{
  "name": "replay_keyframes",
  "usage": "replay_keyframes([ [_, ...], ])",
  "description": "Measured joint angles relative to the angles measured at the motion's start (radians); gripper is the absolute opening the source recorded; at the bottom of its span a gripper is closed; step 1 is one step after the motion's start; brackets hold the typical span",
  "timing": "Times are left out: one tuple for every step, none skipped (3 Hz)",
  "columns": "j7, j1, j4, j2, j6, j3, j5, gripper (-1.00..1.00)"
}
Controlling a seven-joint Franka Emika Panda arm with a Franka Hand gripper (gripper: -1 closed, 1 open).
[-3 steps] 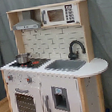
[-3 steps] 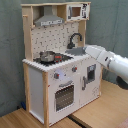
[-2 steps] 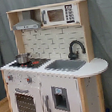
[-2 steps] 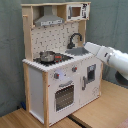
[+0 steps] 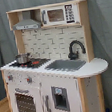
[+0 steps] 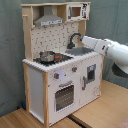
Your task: Play with the kitchen
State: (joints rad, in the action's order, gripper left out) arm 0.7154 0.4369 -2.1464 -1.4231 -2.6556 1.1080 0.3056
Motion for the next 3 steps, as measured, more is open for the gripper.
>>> replay_keyframes([
  [0.080,0.028,0.004,0.022,-0.059,-0.025,0.000,1.00],
  [0.167,0.056,0.010,0.056,-0.118,-0.047,0.000,1.00],
  [0.263,0.075,0.010,0.096,-0.168,-0.073,0.000,1.00],
])
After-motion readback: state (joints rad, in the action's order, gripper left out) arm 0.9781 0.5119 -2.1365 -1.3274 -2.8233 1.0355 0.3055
